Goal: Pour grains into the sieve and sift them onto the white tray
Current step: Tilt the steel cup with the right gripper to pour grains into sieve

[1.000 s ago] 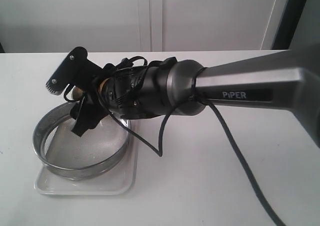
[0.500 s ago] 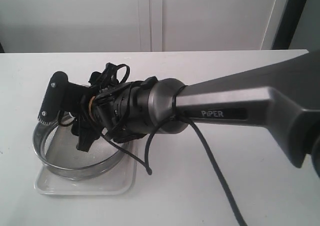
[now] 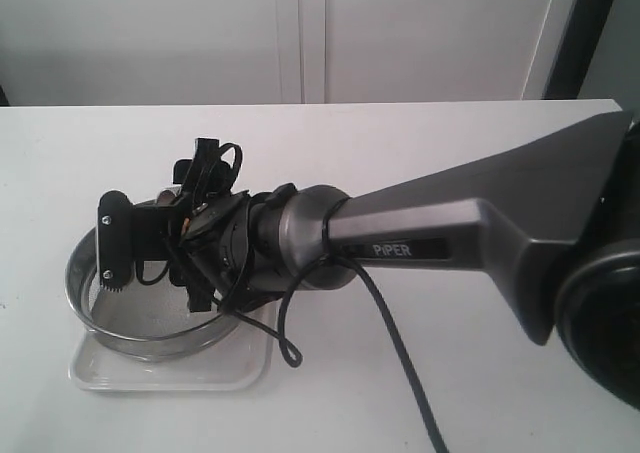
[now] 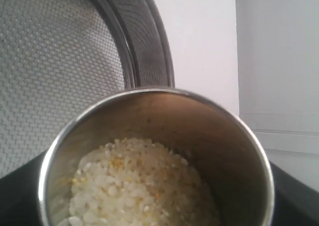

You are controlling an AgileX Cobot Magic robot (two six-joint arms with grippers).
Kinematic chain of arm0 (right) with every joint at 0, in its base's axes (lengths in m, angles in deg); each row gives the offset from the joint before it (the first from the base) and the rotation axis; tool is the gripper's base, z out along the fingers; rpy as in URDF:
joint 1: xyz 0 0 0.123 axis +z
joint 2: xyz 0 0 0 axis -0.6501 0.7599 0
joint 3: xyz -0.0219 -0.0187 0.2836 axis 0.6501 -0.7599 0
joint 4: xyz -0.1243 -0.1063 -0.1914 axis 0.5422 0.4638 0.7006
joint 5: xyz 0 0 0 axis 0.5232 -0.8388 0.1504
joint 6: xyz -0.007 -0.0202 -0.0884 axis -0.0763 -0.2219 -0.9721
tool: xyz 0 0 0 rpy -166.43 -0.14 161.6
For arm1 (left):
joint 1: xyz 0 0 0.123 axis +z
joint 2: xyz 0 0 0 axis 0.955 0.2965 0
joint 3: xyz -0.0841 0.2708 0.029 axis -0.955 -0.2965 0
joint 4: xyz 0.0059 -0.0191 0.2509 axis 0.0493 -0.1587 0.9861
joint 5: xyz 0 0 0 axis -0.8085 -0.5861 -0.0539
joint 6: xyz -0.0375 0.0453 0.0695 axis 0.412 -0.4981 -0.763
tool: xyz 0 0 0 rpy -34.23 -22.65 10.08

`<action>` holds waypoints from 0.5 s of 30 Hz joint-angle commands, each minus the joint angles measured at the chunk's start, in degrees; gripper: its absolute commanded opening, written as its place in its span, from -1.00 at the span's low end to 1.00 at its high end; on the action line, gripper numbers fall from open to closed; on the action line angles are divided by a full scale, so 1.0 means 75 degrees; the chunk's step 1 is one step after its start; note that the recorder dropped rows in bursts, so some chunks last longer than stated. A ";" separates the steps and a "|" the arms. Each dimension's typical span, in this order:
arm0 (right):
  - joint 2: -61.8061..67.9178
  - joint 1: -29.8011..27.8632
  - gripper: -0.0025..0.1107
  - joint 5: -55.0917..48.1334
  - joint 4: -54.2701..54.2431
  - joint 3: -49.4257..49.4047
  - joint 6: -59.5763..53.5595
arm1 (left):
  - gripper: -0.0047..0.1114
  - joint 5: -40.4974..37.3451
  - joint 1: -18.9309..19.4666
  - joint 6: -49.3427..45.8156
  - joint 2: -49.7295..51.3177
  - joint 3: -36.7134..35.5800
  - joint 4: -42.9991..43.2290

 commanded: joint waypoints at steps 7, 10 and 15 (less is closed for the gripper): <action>0.0032 0.0024 -0.96 -0.0572 0.0779 0.0077 -0.0803 | -0.92 0.0025 0.0028 0.0019 -0.0037 -0.0015 -0.0006; 0.0032 0.0024 -0.96 -0.0674 0.0779 0.0077 -0.1562 | -0.92 0.0025 0.0028 0.0019 -0.0037 -0.0015 -0.0006; 0.0179 0.0104 -0.96 -0.0765 0.0779 0.0077 -0.2709 | -0.92 0.0025 0.0028 0.0019 -0.0037 -0.0015 -0.0006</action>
